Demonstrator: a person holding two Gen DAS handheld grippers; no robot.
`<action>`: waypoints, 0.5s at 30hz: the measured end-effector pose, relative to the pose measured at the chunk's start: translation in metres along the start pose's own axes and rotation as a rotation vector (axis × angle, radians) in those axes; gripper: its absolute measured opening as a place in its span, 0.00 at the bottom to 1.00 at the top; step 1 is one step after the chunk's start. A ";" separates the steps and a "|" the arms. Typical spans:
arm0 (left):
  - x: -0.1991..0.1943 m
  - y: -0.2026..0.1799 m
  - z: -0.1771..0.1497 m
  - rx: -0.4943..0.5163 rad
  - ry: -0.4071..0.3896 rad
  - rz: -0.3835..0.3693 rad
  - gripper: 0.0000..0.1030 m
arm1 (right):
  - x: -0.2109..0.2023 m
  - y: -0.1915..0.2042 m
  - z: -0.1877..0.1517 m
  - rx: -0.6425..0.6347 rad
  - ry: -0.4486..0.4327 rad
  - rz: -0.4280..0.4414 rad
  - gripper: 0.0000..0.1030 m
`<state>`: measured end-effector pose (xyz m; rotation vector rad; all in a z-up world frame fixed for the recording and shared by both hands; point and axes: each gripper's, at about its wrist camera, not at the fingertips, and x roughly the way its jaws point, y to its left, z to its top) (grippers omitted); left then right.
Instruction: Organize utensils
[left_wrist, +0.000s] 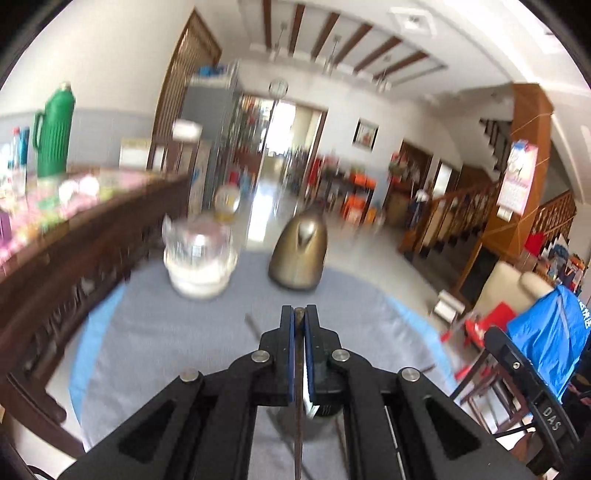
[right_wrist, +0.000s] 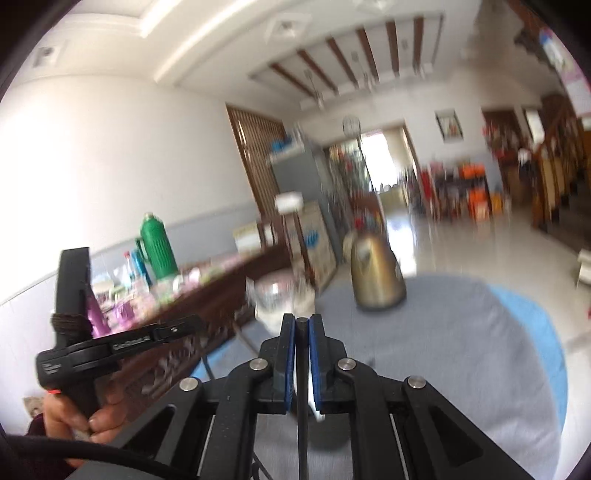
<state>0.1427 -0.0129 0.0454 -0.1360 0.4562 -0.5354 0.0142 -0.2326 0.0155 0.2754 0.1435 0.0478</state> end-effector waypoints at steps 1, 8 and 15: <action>-0.005 0.000 0.009 0.003 -0.018 -0.003 0.05 | -0.003 0.004 0.005 -0.004 -0.035 -0.001 0.08; -0.040 -0.014 0.037 0.012 -0.225 -0.005 0.05 | -0.011 0.024 0.036 -0.018 -0.233 -0.046 0.08; -0.025 -0.018 0.038 -0.001 -0.363 0.040 0.05 | 0.021 0.063 0.033 -0.128 -0.369 -0.162 0.08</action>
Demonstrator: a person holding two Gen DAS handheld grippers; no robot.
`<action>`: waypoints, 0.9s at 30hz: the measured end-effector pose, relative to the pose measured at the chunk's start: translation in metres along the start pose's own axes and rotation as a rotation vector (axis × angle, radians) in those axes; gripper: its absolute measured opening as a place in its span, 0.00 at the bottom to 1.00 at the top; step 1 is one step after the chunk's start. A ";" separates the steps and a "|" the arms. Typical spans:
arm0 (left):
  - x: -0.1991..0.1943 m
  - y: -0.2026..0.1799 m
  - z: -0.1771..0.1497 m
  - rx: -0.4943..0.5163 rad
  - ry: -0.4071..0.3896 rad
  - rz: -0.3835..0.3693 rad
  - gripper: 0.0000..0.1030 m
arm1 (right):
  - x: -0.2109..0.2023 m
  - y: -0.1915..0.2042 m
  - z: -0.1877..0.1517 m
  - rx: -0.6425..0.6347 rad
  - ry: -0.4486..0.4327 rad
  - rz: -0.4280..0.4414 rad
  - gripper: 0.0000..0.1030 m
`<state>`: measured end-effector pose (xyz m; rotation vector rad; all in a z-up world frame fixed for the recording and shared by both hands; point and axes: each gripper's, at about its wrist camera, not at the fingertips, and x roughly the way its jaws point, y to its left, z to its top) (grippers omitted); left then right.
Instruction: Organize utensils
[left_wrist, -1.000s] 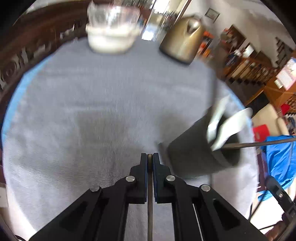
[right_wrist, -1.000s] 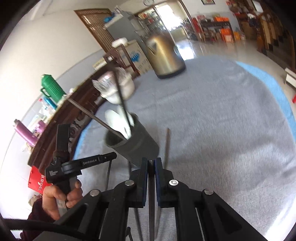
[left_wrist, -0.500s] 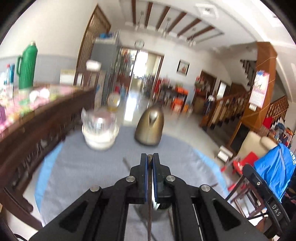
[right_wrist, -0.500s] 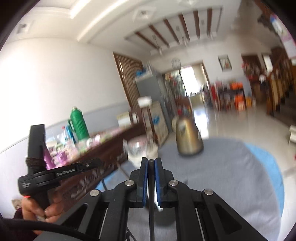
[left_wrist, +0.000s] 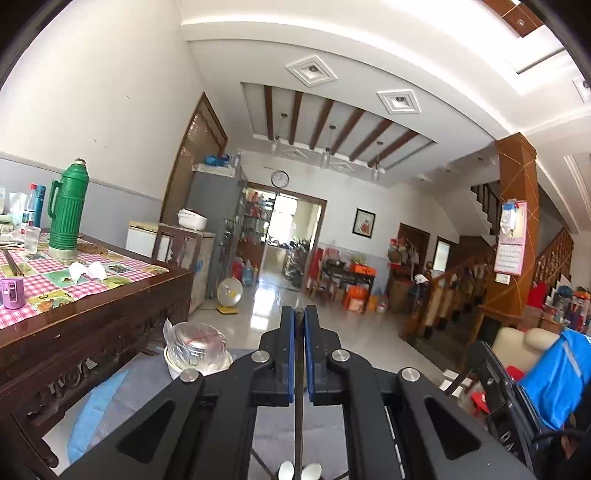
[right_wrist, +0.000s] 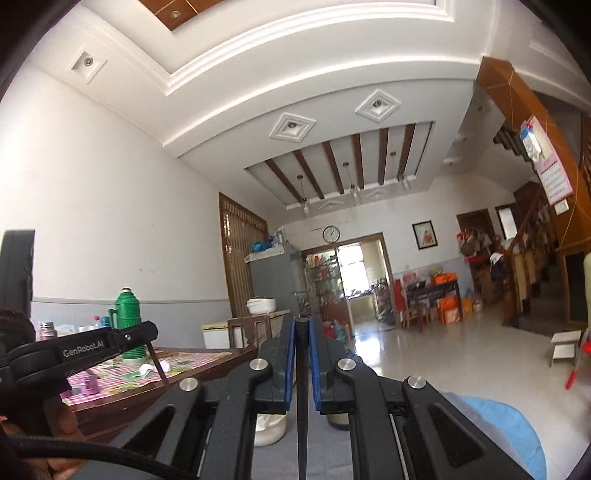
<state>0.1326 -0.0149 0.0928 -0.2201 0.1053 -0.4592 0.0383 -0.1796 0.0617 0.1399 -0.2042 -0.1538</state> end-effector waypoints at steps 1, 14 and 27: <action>0.003 0.001 -0.003 0.000 -0.001 0.010 0.05 | 0.006 0.004 -0.004 -0.006 0.005 -0.005 0.08; 0.042 0.036 -0.067 -0.083 0.250 0.027 0.05 | 0.061 -0.017 -0.075 0.102 0.344 0.042 0.11; -0.013 0.041 -0.066 0.026 0.316 0.071 0.71 | -0.035 -0.070 -0.022 0.182 0.236 -0.005 0.69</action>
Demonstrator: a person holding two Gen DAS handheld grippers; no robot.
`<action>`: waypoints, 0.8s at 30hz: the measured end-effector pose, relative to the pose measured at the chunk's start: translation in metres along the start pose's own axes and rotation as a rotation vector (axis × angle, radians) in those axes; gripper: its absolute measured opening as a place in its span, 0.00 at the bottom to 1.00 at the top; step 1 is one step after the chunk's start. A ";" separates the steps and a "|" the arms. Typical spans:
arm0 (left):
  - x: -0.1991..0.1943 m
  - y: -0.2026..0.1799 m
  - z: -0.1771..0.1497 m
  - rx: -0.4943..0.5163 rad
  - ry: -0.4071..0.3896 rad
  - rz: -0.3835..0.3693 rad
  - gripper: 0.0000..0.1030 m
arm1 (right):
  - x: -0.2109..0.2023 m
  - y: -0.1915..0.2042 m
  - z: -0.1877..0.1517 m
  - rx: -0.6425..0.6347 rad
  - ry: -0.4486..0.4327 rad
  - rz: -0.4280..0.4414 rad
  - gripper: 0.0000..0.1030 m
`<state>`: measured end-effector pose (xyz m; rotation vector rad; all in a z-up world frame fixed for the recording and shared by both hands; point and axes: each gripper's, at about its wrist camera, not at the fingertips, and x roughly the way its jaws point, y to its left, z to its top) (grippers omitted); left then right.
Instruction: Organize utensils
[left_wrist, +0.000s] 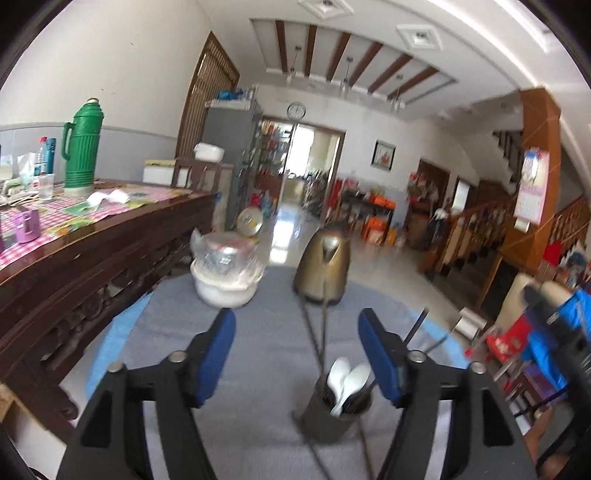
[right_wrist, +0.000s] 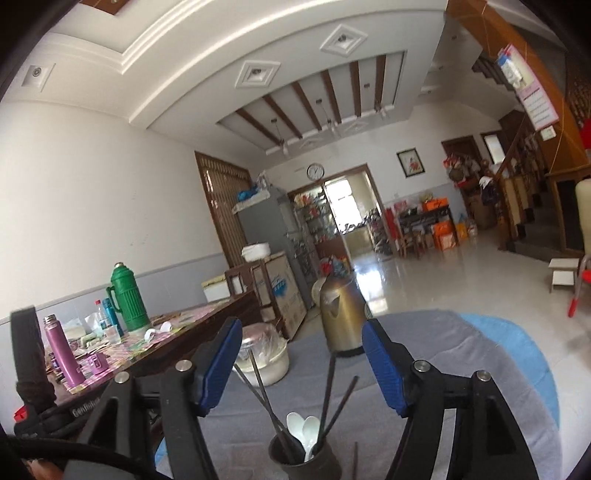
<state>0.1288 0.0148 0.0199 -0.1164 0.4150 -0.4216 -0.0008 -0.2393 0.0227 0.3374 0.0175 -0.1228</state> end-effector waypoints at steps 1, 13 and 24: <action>-0.001 0.000 -0.004 0.009 0.019 0.012 0.73 | -0.005 0.002 0.001 -0.009 -0.006 -0.006 0.69; 0.015 -0.004 -0.082 0.113 0.372 0.168 0.78 | -0.006 -0.050 -0.061 0.077 0.302 -0.100 0.68; -0.005 -0.009 -0.116 0.123 0.472 0.171 0.78 | -0.027 -0.072 -0.108 0.124 0.516 -0.063 0.56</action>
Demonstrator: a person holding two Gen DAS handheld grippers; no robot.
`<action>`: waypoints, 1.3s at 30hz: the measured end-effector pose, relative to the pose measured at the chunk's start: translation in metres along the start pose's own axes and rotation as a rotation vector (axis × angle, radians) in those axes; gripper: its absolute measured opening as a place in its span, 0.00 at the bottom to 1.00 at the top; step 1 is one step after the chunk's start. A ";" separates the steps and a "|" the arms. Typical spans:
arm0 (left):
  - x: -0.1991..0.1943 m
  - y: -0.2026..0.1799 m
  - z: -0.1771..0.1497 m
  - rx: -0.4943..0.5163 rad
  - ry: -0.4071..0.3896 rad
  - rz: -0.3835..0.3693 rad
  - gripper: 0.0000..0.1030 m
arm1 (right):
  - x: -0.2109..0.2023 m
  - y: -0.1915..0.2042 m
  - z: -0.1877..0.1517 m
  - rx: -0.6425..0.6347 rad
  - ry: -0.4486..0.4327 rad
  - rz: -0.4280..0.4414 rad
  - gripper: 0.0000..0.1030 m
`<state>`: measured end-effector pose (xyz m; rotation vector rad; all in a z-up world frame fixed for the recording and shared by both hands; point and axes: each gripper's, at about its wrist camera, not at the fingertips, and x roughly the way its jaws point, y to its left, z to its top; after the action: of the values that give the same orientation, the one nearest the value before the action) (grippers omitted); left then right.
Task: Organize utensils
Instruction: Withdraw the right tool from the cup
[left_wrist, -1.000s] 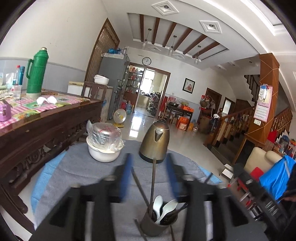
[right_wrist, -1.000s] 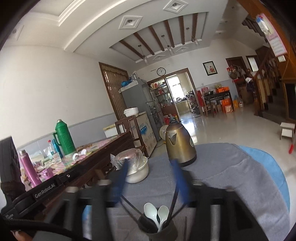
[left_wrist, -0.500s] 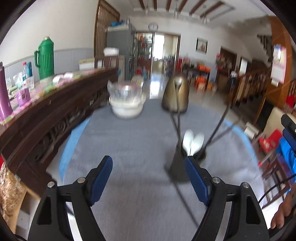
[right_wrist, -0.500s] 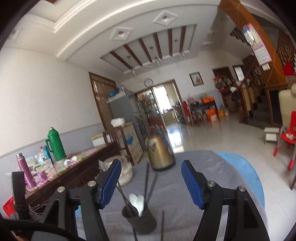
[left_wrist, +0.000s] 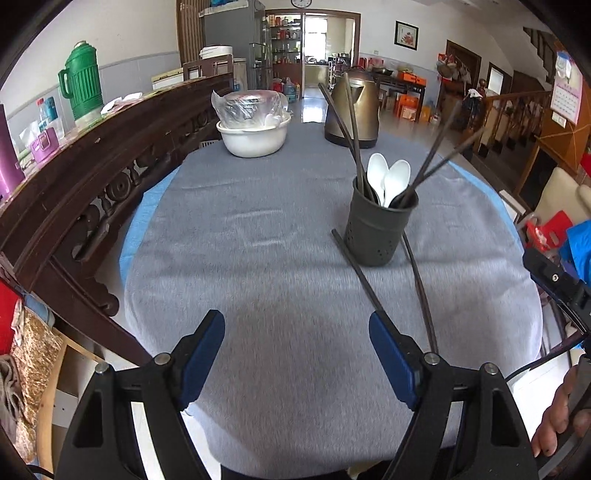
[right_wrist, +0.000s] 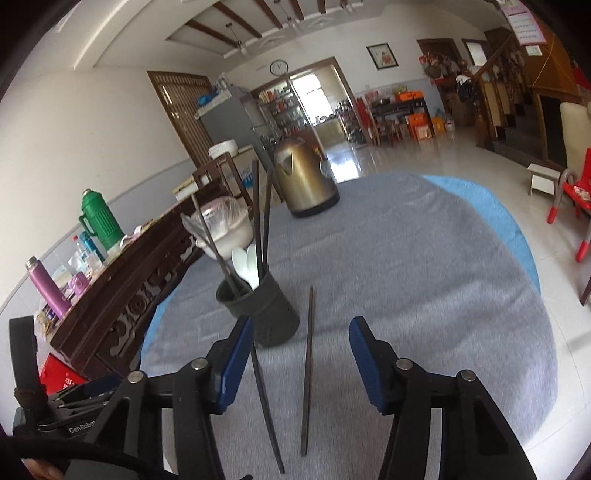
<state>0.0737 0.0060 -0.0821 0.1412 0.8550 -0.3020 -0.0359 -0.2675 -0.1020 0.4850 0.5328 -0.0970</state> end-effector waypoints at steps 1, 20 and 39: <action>-0.003 -0.001 -0.003 0.008 0.000 0.004 0.78 | 0.002 0.001 -0.002 0.001 0.009 0.002 0.56; -0.026 -0.021 -0.047 0.114 0.048 0.010 0.78 | -0.007 0.031 -0.021 -0.022 0.058 0.046 0.56; -0.035 0.014 -0.061 0.057 0.040 0.019 0.78 | 0.007 0.071 -0.023 -0.075 0.078 0.088 0.56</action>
<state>0.0125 0.0408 -0.0954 0.2093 0.8847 -0.3069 -0.0254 -0.1937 -0.0936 0.4394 0.5881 0.0264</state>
